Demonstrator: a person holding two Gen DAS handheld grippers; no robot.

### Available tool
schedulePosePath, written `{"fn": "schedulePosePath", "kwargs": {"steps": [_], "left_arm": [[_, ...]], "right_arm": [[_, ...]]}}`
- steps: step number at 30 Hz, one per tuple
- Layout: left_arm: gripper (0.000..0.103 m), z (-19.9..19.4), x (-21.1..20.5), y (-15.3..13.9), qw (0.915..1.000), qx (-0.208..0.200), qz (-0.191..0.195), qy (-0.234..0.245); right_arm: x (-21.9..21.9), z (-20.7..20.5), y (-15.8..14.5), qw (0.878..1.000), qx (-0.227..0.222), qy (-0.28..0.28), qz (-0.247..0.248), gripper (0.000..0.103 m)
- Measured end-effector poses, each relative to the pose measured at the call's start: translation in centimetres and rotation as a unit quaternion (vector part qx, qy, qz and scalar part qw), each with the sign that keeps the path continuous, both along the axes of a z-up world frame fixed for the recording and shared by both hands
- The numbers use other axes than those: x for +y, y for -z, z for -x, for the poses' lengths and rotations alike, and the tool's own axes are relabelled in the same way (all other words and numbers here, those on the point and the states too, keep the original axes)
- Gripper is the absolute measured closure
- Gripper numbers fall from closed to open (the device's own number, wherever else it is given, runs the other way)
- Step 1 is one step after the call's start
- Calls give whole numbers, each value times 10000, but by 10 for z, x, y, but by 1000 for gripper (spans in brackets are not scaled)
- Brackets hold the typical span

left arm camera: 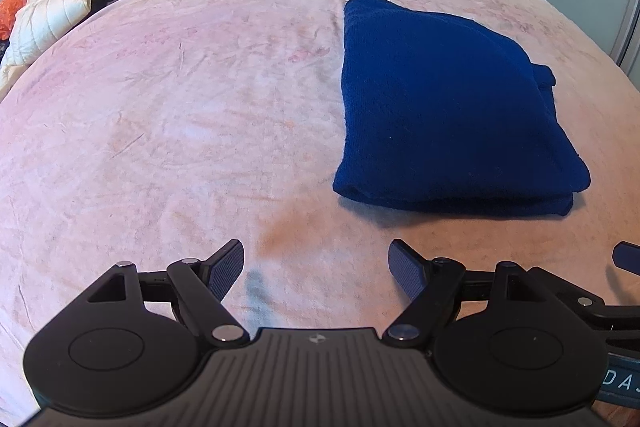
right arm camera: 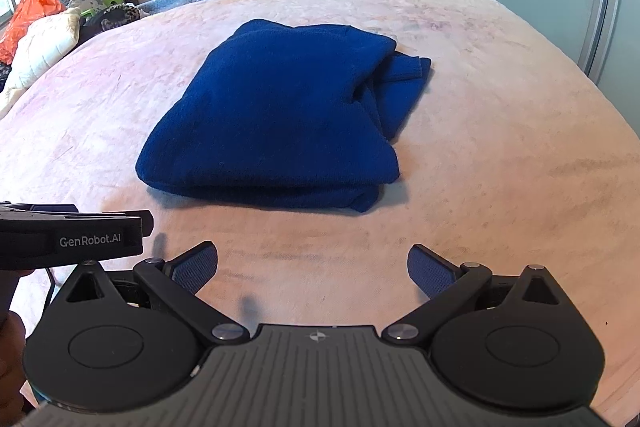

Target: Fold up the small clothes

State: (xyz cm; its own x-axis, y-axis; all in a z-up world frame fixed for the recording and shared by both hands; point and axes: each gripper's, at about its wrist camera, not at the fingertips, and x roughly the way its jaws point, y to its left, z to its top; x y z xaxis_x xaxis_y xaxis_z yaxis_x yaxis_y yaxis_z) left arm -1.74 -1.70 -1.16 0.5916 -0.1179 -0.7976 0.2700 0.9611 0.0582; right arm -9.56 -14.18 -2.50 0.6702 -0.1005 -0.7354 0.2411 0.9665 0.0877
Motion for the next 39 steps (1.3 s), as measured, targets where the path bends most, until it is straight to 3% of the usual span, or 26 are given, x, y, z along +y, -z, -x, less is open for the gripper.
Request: {"fn": "schedulePosePath", "kwargs": {"steps": [39], "left_arm": [[23, 1, 1, 3, 10000, 49, 4, -1]], "right_arm": [[-1, 0, 2, 9999, 23, -99, 69, 1]]}}
